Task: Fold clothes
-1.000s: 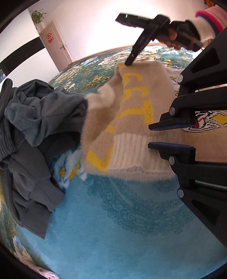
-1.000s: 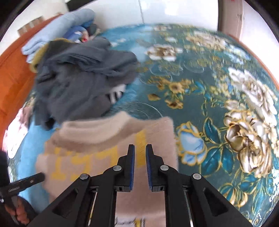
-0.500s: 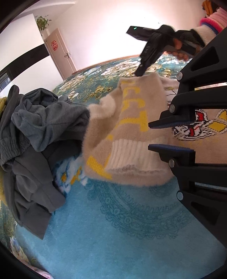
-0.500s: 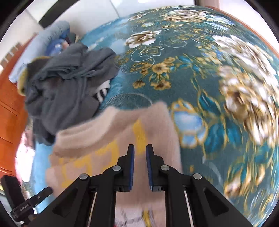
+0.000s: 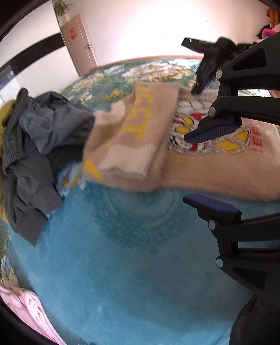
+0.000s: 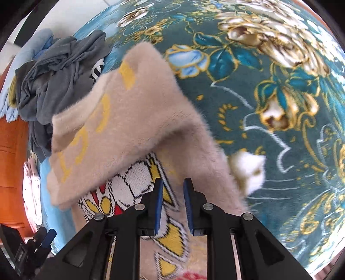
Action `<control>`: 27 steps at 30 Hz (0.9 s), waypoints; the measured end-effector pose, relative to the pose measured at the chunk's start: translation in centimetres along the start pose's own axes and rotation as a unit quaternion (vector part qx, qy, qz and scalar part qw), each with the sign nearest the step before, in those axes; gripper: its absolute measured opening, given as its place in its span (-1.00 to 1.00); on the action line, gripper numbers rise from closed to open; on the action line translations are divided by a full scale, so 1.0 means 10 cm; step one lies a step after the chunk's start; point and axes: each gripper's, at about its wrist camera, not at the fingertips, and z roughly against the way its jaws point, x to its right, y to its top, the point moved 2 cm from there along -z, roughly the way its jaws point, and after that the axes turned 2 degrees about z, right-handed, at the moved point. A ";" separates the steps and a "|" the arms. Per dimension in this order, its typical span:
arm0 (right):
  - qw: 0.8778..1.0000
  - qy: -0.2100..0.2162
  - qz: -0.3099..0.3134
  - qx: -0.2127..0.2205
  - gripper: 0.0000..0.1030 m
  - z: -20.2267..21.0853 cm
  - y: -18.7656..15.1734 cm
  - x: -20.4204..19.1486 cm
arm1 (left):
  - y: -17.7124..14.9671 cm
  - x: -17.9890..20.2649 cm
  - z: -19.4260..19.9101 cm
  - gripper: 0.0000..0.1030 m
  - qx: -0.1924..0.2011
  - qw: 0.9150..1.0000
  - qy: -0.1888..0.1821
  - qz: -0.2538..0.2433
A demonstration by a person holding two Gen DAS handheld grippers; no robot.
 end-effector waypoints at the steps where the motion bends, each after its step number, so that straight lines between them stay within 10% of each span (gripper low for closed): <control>1: 1.000 0.001 0.016 0.002 -0.62 0.05 -0.01 0.04 | -0.01 -0.06 -0.04 0.05 -0.014 1.000 0.007 0.007; 5: 0.998 0.019 0.061 -0.004 -0.05 0.21 -0.05 0.30 | -0.05 -0.16 -0.15 0.09 -0.058 0.998 -0.009 0.015; 9: 0.997 0.035 0.063 -0.026 0.12 0.25 -0.14 0.61 | -0.13 -0.17 -0.32 0.24 -0.100 0.995 -0.026 0.012; 18: 0.992 0.114 -0.001 -0.052 0.13 0.10 -0.41 0.98 | -0.26 -0.13 -0.65 0.59 -0.170 0.985 -0.030 0.005; 27: 0.980 0.167 0.017 -0.110 -0.09 0.11 -0.74 1.01 | -0.46 0.02 -0.75 0.41 -0.238 0.971 -0.014 -0.036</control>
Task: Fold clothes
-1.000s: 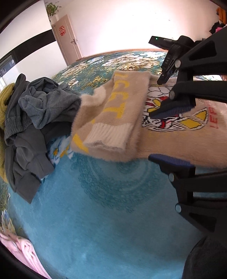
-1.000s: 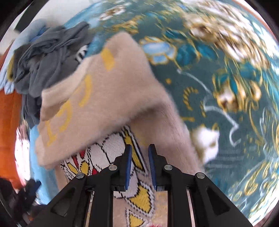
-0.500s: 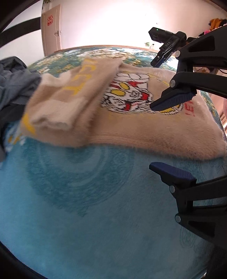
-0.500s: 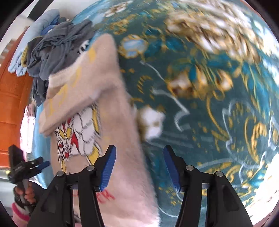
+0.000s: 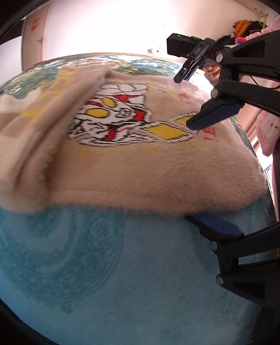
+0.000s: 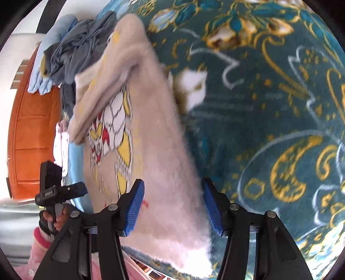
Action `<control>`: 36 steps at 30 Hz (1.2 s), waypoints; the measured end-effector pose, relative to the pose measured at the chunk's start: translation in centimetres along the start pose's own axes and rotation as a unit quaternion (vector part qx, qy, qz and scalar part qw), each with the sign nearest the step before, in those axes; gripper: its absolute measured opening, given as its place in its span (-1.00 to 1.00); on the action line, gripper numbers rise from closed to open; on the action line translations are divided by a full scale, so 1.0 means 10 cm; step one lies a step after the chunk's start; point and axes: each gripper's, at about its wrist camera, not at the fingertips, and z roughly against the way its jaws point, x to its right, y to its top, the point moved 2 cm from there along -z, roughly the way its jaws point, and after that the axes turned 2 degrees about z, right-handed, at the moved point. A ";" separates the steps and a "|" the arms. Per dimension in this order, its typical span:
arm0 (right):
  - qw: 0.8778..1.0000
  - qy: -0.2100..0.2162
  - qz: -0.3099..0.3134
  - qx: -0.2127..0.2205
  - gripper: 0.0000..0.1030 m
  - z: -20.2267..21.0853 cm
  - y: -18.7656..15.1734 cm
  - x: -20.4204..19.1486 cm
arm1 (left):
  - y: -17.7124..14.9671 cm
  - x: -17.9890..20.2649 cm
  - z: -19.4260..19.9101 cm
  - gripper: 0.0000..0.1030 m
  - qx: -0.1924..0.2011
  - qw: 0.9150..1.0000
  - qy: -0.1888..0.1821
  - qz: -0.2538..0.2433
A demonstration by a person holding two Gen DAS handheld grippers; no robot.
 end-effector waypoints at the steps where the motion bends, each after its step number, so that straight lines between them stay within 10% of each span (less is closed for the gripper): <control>1: 1.000 -0.002 0.000 -0.001 -0.25 0.00 -0.03 0.01 | -0.02 0.00 0.00 0.31 -0.003 1.000 0.005 -0.001; 4: 1.000 0.008 -0.024 0.011 -0.63 0.05 -0.10 0.06 | -0.06 -0.02 -0.01 -0.29 -0.013 1.000 0.024 0.004; 9: 0.996 0.066 -0.042 0.034 -0.78 0.24 -0.18 0.01 | -0.11 0.10 0.08 -0.67 -0.009 1.000 0.019 -0.017; 18: 0.978 0.162 -0.015 0.129 -0.80 0.86 -0.10 -0.53 | -0.07 0.18 0.71 -0.70 0.077 0.989 -0.126 0.001; 27: 0.969 0.196 -0.031 0.150 -0.81 1.16 -0.40 -0.78 | -0.29 0.40 1.36 -0.71 0.104 0.982 -0.155 -0.030; 36: 0.955 0.224 -0.099 0.165 -0.81 1.02 0.36 -0.78 | 0.24 0.01 1.07 -0.69 0.084 0.969 -0.207 0.109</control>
